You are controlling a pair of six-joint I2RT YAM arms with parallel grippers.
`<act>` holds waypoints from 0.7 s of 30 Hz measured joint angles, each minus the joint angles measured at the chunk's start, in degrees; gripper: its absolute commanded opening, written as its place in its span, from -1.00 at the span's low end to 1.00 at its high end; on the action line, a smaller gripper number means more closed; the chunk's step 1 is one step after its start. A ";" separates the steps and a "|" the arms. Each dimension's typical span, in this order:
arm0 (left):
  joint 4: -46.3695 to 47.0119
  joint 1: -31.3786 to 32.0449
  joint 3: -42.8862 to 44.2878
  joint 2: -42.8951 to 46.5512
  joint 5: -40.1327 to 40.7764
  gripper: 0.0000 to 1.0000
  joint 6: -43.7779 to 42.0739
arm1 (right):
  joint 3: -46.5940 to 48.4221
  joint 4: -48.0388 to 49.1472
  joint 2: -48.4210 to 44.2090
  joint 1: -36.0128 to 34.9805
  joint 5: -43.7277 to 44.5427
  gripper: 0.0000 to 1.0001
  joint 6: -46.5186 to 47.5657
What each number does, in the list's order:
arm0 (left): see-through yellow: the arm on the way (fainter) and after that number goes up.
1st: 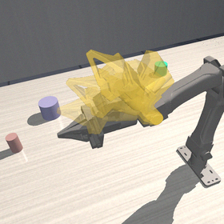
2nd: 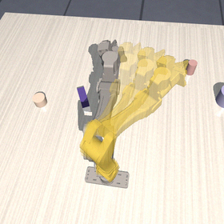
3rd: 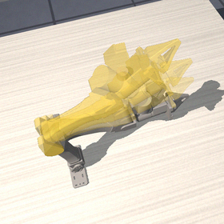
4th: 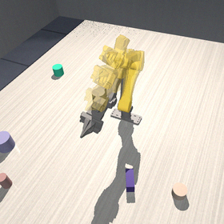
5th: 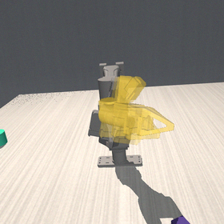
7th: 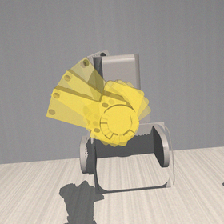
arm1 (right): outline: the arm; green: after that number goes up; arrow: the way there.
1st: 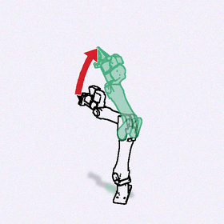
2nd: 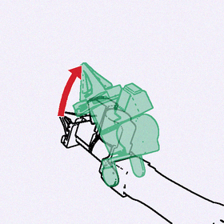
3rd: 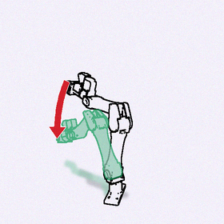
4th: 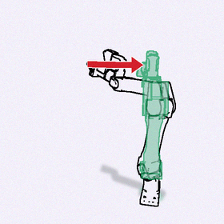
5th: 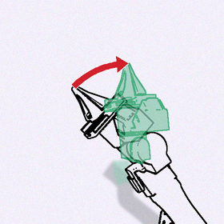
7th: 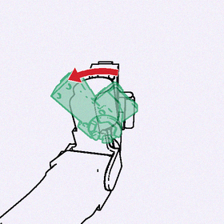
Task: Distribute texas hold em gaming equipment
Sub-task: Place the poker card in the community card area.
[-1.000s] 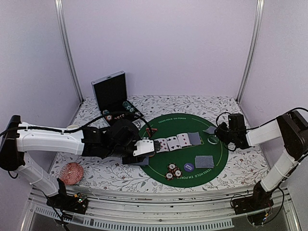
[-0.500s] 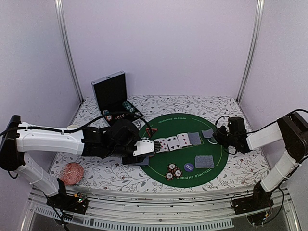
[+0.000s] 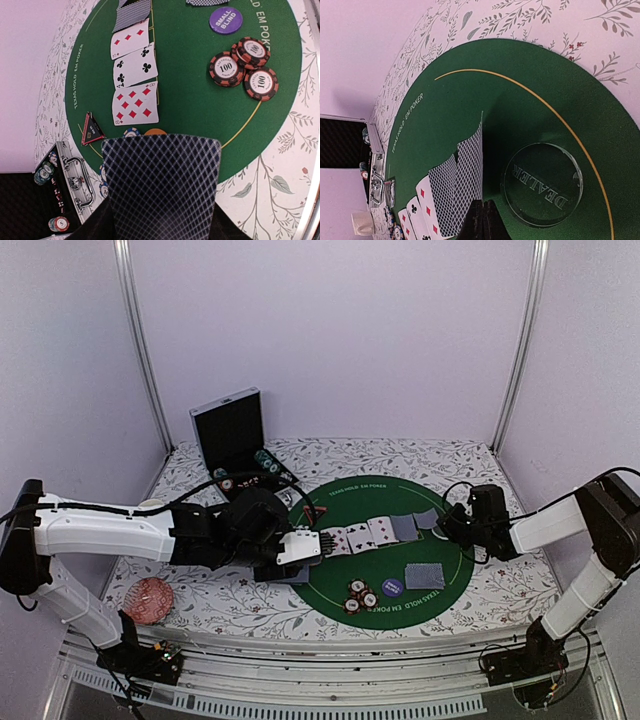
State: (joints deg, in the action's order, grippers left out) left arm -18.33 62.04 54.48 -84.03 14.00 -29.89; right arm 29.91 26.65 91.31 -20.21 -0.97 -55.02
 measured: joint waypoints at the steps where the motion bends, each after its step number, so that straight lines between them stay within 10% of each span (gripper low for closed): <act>1: 0.00 0.00 0.00 0.00 0.00 0.03 0.00 | 0.00 0.02 0.00 -0.02 0.02 -0.96 0.20; 8: -0.02 0.00 0.00 0.00 -0.04 0.03 0.04 | -0.17 0.02 0.00 -0.04 0.39 -0.91 0.85; 21: -0.07 0.00 0.00 -0.02 -0.63 0.03 0.11 | -0.96 -1.64 -3.67 -0.04 2.99 -0.23 2.64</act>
State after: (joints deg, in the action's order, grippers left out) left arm -18.39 62.04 54.48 -84.05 13.37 -29.78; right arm 28.95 25.02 87.64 -20.25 2.02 -52.38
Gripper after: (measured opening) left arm 0.517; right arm 0.316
